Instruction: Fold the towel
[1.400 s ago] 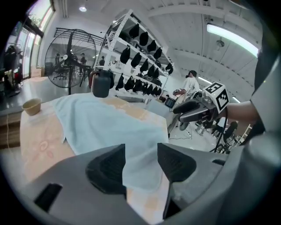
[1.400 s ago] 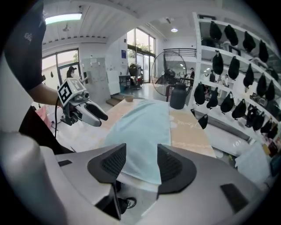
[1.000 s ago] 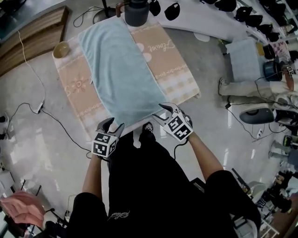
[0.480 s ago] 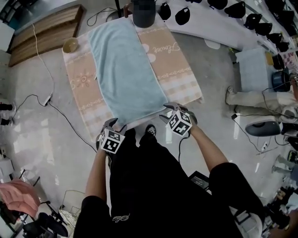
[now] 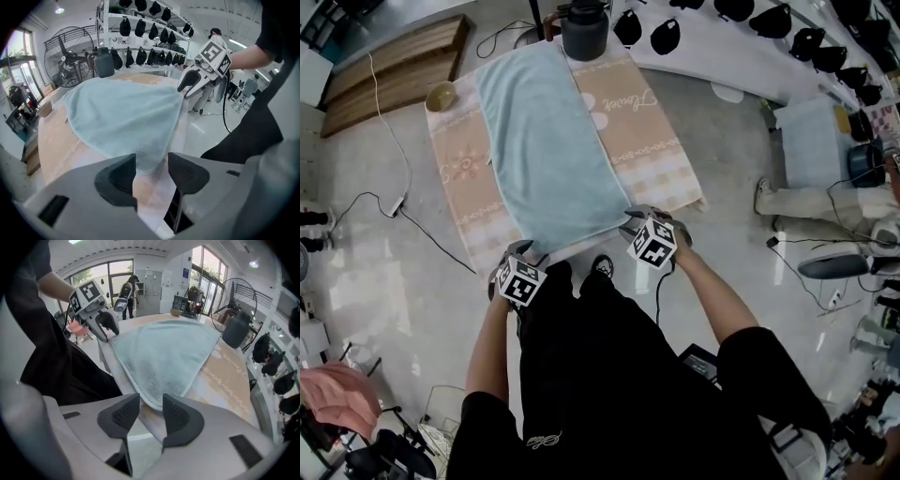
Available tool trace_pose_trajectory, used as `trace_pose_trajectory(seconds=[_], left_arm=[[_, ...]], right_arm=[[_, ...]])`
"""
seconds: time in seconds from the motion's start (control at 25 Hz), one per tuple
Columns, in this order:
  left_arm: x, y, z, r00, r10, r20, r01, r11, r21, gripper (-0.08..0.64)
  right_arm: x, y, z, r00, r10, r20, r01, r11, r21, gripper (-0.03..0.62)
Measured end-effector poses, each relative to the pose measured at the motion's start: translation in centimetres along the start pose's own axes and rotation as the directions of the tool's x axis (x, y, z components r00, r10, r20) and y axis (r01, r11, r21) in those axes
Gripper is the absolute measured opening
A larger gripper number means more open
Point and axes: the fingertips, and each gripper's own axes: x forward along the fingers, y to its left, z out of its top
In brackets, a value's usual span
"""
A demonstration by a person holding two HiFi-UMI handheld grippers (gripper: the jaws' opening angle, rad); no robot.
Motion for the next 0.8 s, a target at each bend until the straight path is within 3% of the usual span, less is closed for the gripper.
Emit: trace_pose_trajectory(seconds=[0.08, 0.28, 0.44, 0.64, 0.68, 0.8], left_arm=[[0.2, -0.1, 0.0, 1.0, -0.004, -0.003, 0.004, 1.0, 0.005, 0.221], [0.5, -0.4, 0.1, 1.0, -0.004, -0.01, 0.004, 1.0, 0.012, 0.219], [0.6, -0.1, -0.1, 1.0, 0.015, 0.009, -0.015, 1.0, -0.024, 0.196], [0.4, 0.3, -0.3, 0.999, 0.047, 0.027, -0.045, 0.998, -0.051, 0.147], [0.3, 0.4, -0.4, 0.998, 0.059, 0.029, -0.058, 0.997, -0.058, 0.102], [0.0, 0.6, -0.8, 0.997, 0.075, 0.032, -0.072, 0.993, -0.095, 0.059]], right_arm=[[0.3, -0.2, -0.3, 1.0, -0.008, -0.008, 0.007, 1.0, -0.014, 0.134], [0.4, -0.3, -0.8, 1.0, -0.008, -0.008, 0.008, 1.0, -0.014, 0.13], [0.6, -0.2, -0.9, 1.0, 0.002, 0.003, -0.002, 1.0, -0.027, 0.13], [0.7, 0.1, -0.9, 1.0, 0.026, 0.006, -0.026, 0.999, -0.029, 0.111], [0.7, 0.2, -0.9, 1.0, 0.03, 0.006, -0.03, 0.999, -0.025, 0.099], [0.5, 0.4, -0.7, 0.999, 0.036, 0.015, -0.036, 0.999, -0.004, 0.068]])
